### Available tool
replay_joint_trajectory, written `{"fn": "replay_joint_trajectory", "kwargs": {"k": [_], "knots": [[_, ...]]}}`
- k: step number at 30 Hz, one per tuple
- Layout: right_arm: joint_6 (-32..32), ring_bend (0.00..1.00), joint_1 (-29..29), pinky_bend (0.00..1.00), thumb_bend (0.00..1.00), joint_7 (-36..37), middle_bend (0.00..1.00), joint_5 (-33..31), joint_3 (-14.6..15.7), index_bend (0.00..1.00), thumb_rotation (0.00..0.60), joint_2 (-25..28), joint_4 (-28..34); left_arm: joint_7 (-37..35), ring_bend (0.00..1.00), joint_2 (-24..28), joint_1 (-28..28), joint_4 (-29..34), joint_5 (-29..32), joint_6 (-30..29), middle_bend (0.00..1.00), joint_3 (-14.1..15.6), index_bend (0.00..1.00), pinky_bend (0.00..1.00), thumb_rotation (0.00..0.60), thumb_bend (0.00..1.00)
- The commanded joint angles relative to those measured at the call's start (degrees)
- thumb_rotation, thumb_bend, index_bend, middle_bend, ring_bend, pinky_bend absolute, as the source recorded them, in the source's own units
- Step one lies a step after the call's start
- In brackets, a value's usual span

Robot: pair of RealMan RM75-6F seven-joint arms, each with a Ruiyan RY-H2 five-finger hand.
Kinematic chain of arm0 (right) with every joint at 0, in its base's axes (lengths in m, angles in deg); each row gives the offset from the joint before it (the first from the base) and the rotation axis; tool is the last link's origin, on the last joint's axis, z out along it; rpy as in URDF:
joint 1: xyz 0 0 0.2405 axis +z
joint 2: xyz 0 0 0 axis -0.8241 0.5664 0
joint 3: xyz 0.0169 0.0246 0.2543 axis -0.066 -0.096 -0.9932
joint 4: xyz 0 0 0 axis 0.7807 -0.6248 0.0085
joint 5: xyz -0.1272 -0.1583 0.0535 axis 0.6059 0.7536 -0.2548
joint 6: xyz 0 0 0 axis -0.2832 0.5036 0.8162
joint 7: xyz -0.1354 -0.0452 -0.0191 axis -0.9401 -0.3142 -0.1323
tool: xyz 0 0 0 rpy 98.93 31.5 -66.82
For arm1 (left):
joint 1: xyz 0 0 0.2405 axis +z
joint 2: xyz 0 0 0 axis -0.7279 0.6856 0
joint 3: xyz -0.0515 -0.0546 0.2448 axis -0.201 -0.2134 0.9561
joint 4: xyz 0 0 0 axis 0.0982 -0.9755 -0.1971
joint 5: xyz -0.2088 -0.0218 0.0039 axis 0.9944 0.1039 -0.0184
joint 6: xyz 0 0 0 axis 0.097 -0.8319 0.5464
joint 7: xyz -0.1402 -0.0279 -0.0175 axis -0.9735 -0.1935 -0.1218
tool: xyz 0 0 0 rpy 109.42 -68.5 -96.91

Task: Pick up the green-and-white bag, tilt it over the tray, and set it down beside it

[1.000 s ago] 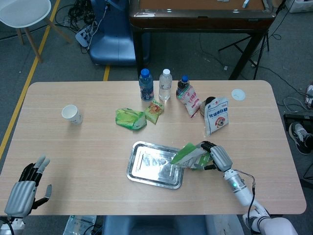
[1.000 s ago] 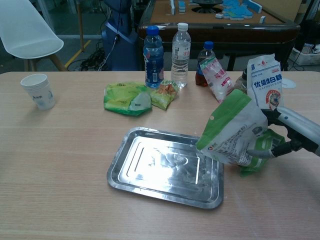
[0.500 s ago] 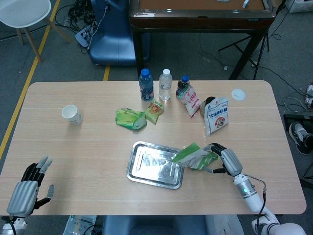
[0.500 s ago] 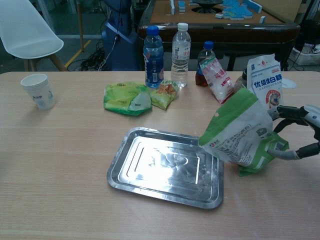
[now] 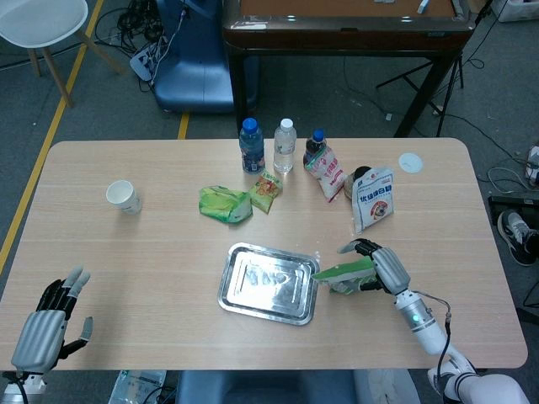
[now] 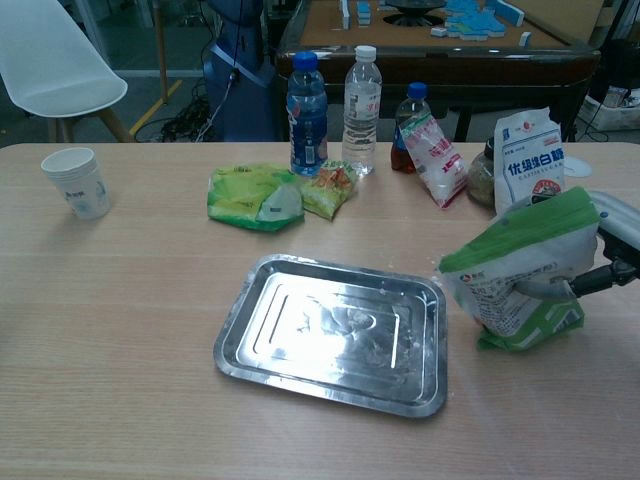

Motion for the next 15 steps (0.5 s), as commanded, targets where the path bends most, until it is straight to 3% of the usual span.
{"fn": "replay_joint_trajectory", "kwargs": {"k": [1, 15], "knots": [[0.91, 0.24, -0.16, 0.33, 0.00, -1.09, 0.37, 0.42, 0.19, 0.34, 0.600, 0.45, 1.11, -0.27, 0.06, 0.13, 0.17, -0.13, 0.14, -0.17, 0.00, 0.05, 0.01, 0.02, 0.600, 0.47], [6.68, 0.23, -6.21, 0.32, 0.00, -5.22, 0.35, -0.09, 0.99, 0.34, 0.600, 7.42, 6.11, -0.34, 0.06, 0.34, -0.42, -0.32, 0.06, 0.62, 0.00, -0.06, 0.01, 0.02, 0.600, 0.47]]}}
